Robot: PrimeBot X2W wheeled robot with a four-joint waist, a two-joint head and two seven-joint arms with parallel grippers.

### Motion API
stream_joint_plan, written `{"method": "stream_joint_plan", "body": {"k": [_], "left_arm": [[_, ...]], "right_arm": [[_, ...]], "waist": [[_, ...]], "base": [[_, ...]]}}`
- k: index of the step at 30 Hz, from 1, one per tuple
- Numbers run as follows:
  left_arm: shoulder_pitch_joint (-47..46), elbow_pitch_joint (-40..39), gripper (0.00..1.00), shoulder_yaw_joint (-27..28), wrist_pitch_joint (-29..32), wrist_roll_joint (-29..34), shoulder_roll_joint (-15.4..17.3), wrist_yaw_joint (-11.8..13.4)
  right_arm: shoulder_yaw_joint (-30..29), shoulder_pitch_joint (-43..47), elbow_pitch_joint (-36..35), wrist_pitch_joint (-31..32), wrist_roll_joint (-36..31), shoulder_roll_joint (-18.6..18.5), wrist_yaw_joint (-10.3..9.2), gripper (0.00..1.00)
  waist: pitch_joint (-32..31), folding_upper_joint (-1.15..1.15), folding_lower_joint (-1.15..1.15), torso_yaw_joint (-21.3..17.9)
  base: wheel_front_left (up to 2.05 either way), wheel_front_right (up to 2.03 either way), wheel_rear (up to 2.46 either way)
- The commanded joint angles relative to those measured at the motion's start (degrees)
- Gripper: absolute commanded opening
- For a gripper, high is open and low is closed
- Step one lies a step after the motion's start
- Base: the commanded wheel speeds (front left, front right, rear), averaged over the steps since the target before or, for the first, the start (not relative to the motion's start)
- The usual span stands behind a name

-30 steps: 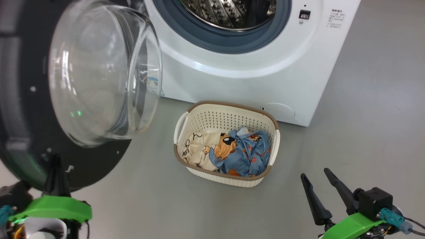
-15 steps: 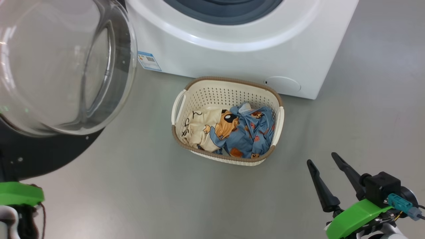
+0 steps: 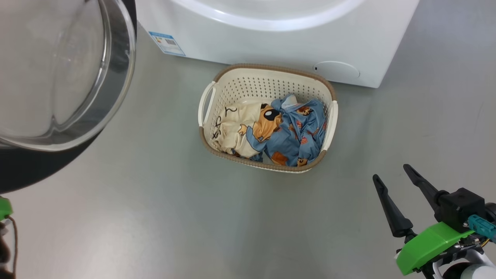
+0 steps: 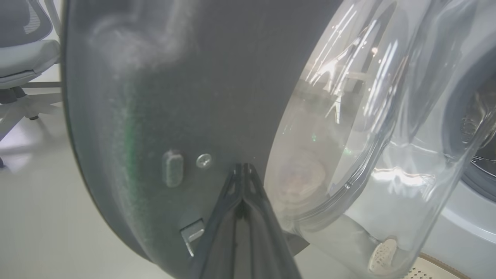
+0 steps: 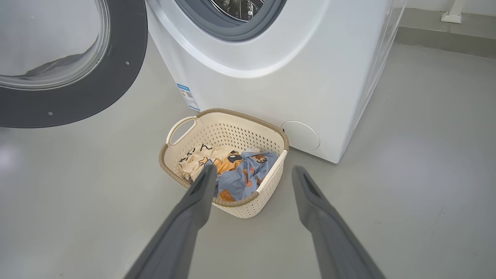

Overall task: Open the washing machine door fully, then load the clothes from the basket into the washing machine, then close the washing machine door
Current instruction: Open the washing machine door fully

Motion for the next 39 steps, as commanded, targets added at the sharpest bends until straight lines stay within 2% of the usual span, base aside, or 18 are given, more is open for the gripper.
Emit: {"method": "stream_joint_plan", "body": {"k": [1, 11, 23, 30, 33, 39], "left_arm": [[-1.81, -0.17, 0.00, 3.14, -0.36, 0.62, 4.98, 0.00], [-4.69, 3.49, 0.00, 6.61, -0.37, 3.53, 5.87, -1.57], [-4.42, 4.10, 0.00, 8.82, -0.37, 7.36, 5.47, -3.96], [-1.66, 1.01, 0.00, 9.36, -0.37, 10.09, 2.60, -5.89], [0.54, -1.39, 0.00, 7.68, -0.37, 12.50, 0.98, -7.01], [4.17, -5.67, 0.00, 4.75, -0.37, 15.65, -1.60, -7.68]], "right_arm": [[1.43, -0.85, -2.30, 0.56, -0.15, -0.68, 0.09, 1.00], [0.60, -0.48, -4.25, 1.77, -0.38, -1.22, 0.09, 1.00], [0.93, -0.95, -3.10, 0.91, -0.03, -0.50, 0.09, 1.00], [1.75, -1.39, -0.76, -1.04, 0.55, 0.86, 0.09, 1.00], [1.87, -1.83, 0.86, -2.52, 1.11, 1.70, 0.09, 1.00], [2.19, -1.99, 4.36, -5.05, 1.87, 2.83, 0.09, 1.00]], "waist": [[1.20, -0.01, 0.00, 0.34], [3.07, -0.01, 0.00, 0.69], [1.89, -0.01, 0.00, 0.25], [-0.36, -0.01, 0.00, -0.35], [-1.95, -0.01, 0.00, -0.89], [-4.89, -0.01, 0.00, -2.40]], "base": [[0.00, 0.00, 0.00], [0.00, 0.00, 0.00], [0.00, 0.00, 0.00], [0.00, 0.00, 0.00], [0.00, 0.00, 0.00], [0.00, 0.00, 0.00]]}}
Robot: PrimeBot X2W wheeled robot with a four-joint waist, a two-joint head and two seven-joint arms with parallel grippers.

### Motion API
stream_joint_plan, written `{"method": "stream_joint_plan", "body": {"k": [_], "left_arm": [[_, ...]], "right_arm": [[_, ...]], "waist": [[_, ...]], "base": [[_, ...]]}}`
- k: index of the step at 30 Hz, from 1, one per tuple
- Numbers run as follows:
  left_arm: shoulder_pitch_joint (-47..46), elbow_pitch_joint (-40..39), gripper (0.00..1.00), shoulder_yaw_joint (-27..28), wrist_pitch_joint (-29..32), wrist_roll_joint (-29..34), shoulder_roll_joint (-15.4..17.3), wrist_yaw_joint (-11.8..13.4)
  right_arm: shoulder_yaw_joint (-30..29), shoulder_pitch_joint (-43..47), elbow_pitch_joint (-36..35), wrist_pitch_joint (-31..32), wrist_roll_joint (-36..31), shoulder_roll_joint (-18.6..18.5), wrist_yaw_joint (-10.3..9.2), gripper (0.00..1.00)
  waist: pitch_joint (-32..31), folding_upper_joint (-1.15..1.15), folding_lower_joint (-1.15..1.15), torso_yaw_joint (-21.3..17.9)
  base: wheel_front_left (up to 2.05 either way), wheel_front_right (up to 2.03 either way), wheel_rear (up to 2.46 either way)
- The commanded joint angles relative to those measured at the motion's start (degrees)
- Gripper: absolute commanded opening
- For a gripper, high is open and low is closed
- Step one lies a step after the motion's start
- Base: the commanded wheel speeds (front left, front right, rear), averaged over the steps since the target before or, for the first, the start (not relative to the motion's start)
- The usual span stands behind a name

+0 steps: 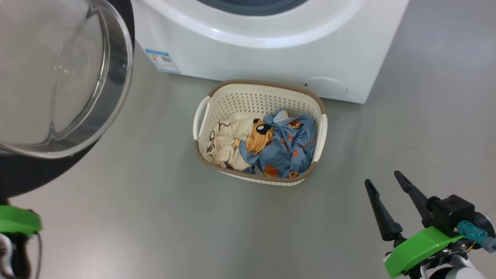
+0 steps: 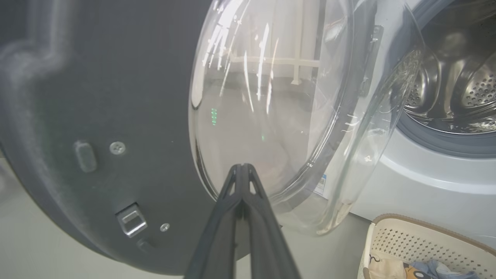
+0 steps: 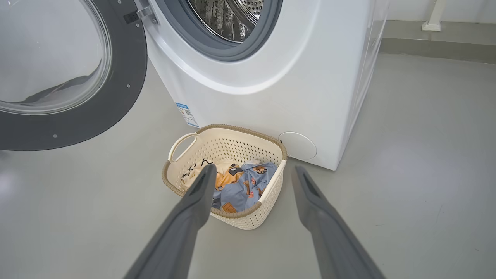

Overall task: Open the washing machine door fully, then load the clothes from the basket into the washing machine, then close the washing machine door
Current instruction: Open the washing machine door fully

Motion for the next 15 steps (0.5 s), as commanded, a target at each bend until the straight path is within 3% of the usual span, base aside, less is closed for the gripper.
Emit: {"method": "stream_joint_plan", "body": {"k": [1, 15], "left_arm": [[2.00, -2.83, 0.00, 0.37, -0.36, 1.25, 1.94, -0.21], [13.60, -15.27, 0.00, -10.08, -0.36, 4.99, -5.62, -0.55]], "right_arm": [[1.81, -1.29, -0.41, -1.34, 1.12, 0.54, 0.09, 1.00], [2.97, -0.60, 4.27, -5.78, 1.87, 2.32, 0.09, 1.00]], "waist": [[-2.13, 0.00, 0.00, -1.50], [-9.43, 0.00, 0.00, -9.21]], "base": [[0.00, 0.00, 0.00], [0.00, 0.00, 0.00]]}}
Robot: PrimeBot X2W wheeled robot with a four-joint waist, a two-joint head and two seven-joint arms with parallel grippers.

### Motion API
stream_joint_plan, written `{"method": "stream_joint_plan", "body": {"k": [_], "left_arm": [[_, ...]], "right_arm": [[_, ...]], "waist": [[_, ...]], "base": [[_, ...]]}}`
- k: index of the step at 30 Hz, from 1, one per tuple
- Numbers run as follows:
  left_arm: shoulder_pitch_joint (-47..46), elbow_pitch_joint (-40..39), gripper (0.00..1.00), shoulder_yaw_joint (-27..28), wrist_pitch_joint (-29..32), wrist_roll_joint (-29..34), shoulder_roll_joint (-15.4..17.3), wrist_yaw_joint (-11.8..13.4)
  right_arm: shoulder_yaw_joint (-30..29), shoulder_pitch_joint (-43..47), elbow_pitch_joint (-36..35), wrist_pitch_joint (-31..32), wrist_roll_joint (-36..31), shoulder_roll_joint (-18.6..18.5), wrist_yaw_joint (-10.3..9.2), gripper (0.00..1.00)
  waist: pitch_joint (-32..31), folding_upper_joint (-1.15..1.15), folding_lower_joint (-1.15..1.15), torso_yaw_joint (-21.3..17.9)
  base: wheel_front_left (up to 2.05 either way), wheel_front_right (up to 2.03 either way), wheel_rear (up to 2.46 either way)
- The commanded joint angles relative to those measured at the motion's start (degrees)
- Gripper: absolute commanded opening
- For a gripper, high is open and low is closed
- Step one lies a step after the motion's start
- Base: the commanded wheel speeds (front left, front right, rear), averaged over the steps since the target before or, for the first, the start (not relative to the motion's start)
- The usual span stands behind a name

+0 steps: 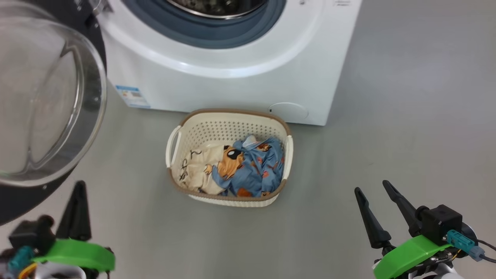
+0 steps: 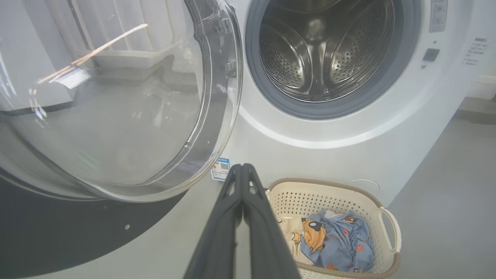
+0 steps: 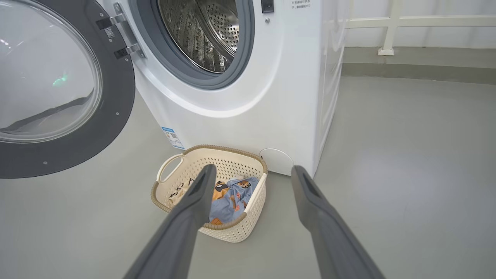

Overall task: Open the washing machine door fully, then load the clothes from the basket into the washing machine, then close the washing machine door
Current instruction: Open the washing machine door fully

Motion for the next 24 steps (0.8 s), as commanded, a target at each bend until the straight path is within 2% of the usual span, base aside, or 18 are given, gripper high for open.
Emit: {"method": "stream_joint_plan", "body": {"k": [1, 10, 21, 22, 23, 24], "left_arm": [[1.82, -2.95, 0.00, 1.01, -0.36, 0.45, 0.96, -0.05], [7.54, -7.31, 0.00, -2.06, -0.28, -1.01, -0.90, 0.63], [11.18, -11.85, 0.00, -6.22, -0.18, -4.38, -1.61, 1.42], [11.39, -12.21, 0.45, -6.59, -0.21, -4.84, -1.64, 1.38], [11.59, -12.50, 1.00, -6.88, -0.23, -5.05, -1.66, 1.45], [11.74, -12.71, 1.00, -7.16, -0.24, -5.19, -1.67, 1.51]], "right_arm": [[1.66, -0.47, -0.95, -0.96, 0.65, 0.39, 0.09, 1.00], [2.99, 0.17, -0.13, -1.92, 1.05, 1.11, 0.09, 1.00], [3.09, 1.05, 0.39, -2.83, 0.97, 1.55, 0.09, 1.00], [3.01, 1.05, 0.48, -2.96, 0.94, 1.65, 0.09, 1.00], [2.98, 1.05, 0.56, -3.04, 0.92, 1.74, 0.09, 1.00], [2.93, 1.01, 0.62, -3.11, 0.90, 1.83, 0.09, 1.00]], "waist": [[-3.53, 0.00, 0.00, -3.79], [-6.70, 0.00, 0.00, -8.56], [-7.79, 0.00, 0.00, -10.86], [-7.83, 0.00, 0.00, -10.97], [-7.85, 0.00, 0.00, -11.07], [-7.83, 0.00, 0.00, -11.17]], "base": [[0.00, 0.00, 0.00], [0.00, 0.00, 0.00], [0.00, 0.00, 0.00], [0.00, 0.00, 0.00], [0.00, 0.00, 0.00], [0.00, 0.00, 0.00]]}}
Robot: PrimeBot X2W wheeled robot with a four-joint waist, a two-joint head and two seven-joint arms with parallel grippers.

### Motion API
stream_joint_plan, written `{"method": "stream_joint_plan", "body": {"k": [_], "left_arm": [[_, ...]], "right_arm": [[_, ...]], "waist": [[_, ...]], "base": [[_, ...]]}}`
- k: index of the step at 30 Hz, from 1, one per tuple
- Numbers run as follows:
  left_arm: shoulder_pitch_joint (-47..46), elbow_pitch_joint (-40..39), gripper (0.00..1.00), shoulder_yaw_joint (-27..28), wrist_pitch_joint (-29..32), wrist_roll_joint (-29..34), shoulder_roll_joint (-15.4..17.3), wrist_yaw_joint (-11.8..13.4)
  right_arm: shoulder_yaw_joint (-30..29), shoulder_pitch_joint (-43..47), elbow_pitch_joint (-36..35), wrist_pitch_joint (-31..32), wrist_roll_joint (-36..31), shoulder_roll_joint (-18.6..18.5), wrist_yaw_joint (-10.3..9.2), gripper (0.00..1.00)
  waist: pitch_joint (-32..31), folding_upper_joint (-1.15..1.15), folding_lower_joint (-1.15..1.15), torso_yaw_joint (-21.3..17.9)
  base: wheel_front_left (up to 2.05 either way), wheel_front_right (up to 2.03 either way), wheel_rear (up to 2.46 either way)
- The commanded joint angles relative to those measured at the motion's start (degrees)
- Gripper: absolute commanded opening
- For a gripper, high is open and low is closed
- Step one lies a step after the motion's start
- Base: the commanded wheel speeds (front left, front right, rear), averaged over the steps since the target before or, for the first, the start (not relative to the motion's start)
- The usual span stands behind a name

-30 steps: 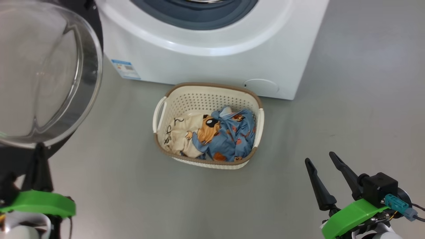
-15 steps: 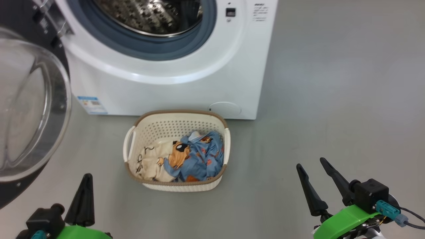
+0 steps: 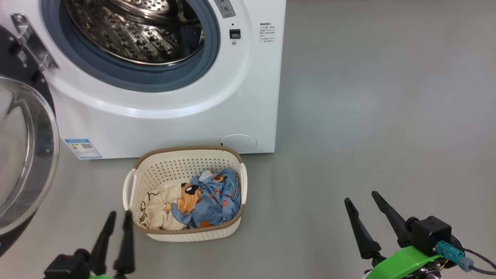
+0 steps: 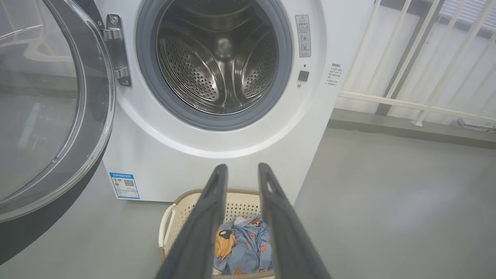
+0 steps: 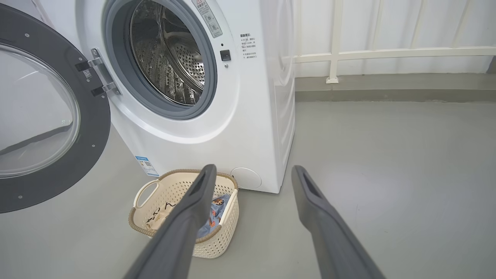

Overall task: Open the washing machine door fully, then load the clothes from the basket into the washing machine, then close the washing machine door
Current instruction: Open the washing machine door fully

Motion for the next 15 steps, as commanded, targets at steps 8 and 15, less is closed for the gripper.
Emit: {"method": "stream_joint_plan", "body": {"k": [8, 15], "left_arm": [[-0.39, -1.80, 1.00, 0.51, -0.31, -0.19, 0.45, 1.30], [-0.81, -1.62, 1.00, 0.04, -0.35, -1.10, 0.42, 1.77]], "right_arm": [[0.63, -1.17, -0.74, -1.27, -0.02, 0.60, 0.09, 1.00], [0.06, -1.53, -0.49, -1.83, -0.51, 0.97, 0.09, 1.00]], "waist": [[0.27, 0.00, 0.00, -0.65], [0.79, 0.00, 0.00, -0.80]], "base": [[0.00, 0.00, 0.00], [0.00, 0.00, 0.00]]}}
